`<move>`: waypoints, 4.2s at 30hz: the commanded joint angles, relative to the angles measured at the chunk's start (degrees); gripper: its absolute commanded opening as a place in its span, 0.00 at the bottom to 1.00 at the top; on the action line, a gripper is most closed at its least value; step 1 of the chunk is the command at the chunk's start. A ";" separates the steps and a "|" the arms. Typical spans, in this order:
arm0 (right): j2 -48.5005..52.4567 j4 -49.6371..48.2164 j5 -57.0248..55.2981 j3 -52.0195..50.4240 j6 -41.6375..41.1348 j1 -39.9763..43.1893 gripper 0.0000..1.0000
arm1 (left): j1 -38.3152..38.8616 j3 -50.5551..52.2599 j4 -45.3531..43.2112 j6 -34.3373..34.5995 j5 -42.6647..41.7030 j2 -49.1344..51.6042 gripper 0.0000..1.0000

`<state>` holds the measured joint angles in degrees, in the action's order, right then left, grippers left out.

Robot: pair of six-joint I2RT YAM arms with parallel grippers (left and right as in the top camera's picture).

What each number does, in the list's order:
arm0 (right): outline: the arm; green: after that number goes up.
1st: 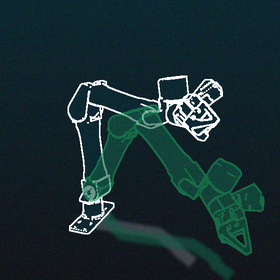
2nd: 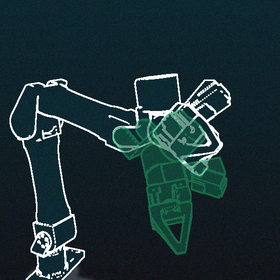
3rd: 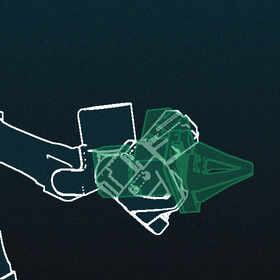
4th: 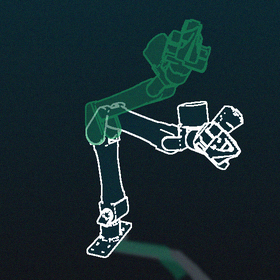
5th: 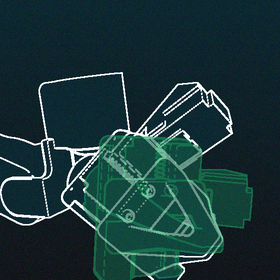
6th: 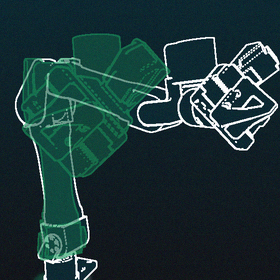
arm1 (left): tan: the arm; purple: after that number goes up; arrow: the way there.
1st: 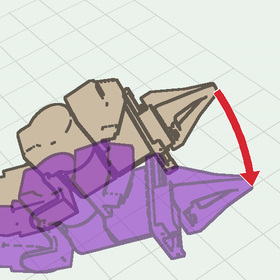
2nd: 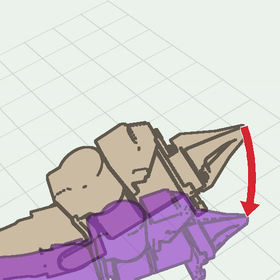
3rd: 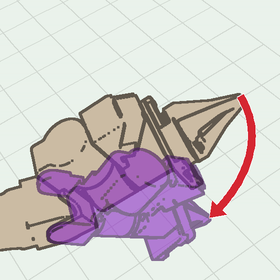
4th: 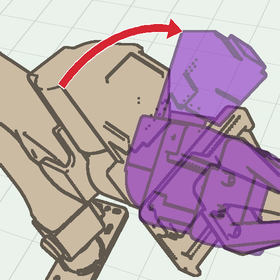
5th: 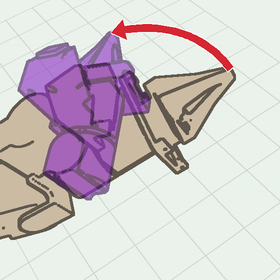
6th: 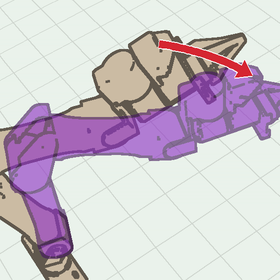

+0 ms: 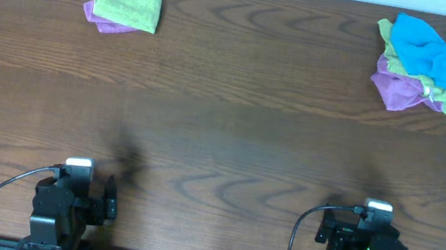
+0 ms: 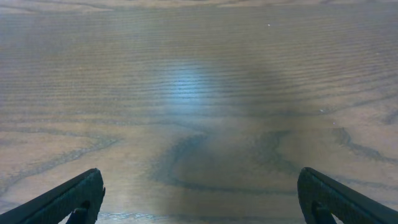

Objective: Fold the cloth

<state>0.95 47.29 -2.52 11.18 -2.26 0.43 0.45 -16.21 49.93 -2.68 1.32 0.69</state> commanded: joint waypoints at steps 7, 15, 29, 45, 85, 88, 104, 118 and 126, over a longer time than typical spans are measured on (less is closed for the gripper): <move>-0.63 0.04 0.20 -0.70 1.05 0.46 0.99 | -0.20 1.42 2.54 -0.55 0.57 -0.48 0.96; -0.63 0.04 0.20 -0.70 1.05 0.46 0.99 | -0.20 1.42 2.54 -0.55 0.57 -0.48 0.96; -0.63 0.04 0.20 -0.70 1.05 0.46 0.99 | -0.20 1.42 2.54 -0.55 0.57 -0.48 0.96; -0.63 0.04 0.20 -0.70 1.05 0.46 0.99 | -0.20 1.42 2.54 -0.55 0.57 -0.48 0.96; 77.79 2.27 -0.70 60.92 -10.16 11.17 0.99 | -0.20 1.42 2.54 -0.55 0.57 -0.48 0.95; 82.49 0.81 -0.66 64.98 -10.14 13.16 0.99 | -0.20 1.42 2.54 -0.55 0.57 -0.48 0.95; 89.31 -14.21 -1.68 67.52 -10.38 14.99 0.99 | -0.20 1.42 2.54 -0.55 0.57 -0.48 0.95; 105.09 -31.85 6.51 68.70 -17.27 20.28 0.99 | -0.20 1.42 2.54 -0.55 0.57 -0.48 0.96; 118.60 -32.94 8.50 81.31 -17.51 20.70 0.98 | -0.20 1.42 2.54 -0.55 0.57 -0.48 0.96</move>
<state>116.71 14.26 4.51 88.92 -18.87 20.78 0.45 -16.19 49.95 -2.83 1.32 0.58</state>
